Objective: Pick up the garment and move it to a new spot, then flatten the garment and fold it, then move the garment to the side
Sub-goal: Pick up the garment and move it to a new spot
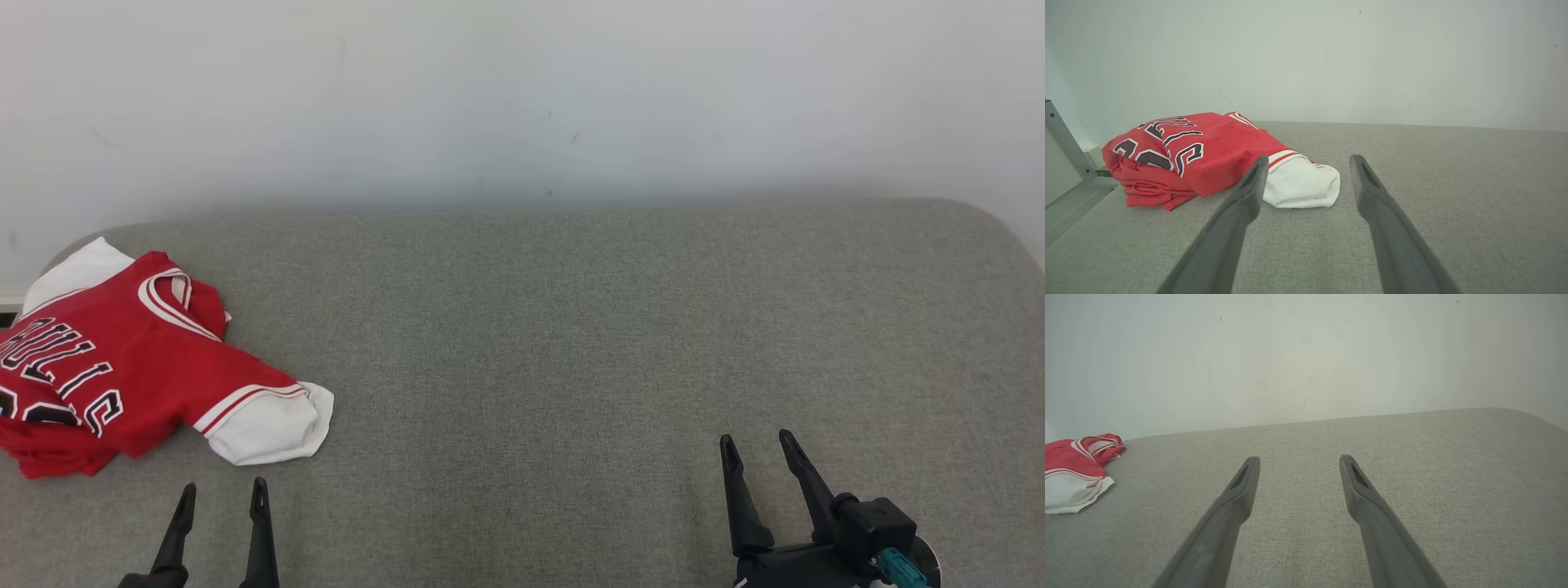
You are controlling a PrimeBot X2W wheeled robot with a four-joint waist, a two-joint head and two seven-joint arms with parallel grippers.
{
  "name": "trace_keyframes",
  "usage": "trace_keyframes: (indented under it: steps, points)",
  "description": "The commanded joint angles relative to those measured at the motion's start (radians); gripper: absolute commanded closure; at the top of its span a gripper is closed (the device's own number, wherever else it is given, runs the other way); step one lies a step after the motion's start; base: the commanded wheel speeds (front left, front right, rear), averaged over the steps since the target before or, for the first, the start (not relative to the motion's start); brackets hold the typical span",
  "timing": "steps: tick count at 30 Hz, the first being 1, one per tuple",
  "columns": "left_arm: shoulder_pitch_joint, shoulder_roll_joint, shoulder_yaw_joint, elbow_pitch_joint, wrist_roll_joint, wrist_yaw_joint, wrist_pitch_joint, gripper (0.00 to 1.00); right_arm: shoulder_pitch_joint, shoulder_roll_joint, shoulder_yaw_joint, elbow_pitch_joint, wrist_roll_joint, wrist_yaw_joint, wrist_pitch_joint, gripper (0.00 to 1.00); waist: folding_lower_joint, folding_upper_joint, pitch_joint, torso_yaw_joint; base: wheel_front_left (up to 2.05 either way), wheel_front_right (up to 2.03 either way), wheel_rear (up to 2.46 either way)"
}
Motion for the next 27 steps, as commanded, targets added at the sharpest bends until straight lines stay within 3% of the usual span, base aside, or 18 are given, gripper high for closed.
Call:
trace_keyframes:
  steps: [1, 16, 27]
  points:
    - [0.008, -0.004, 0.002, -0.003, 0.008, 0.001, -0.004, 0.00, -0.001, 0.001, 0.002, -0.002, -0.001, -0.002, -0.001, 0.00, 0.0000, 0.0000, 0.000, 0.000, 0.00, 0.00, 0.00]
    - [0.009, -0.010, 0.007, -0.006, 0.013, 0.001, -0.004, 0.00, 0.007, 0.001, -0.004, -0.009, 0.006, -0.002, -0.001, 0.00, 0.0000, 0.0000, 0.000, 0.014, 0.00, 0.00, 0.00]
    - [-0.001, -0.012, 0.006, 0.006, 0.018, 0.008, -0.004, 0.00, 0.018, 0.001, -0.011, 0.000, 0.009, -0.002, -0.001, 0.00, 0.0000, 0.0000, 0.001, 0.123, 0.00, 0.00, 0.00]
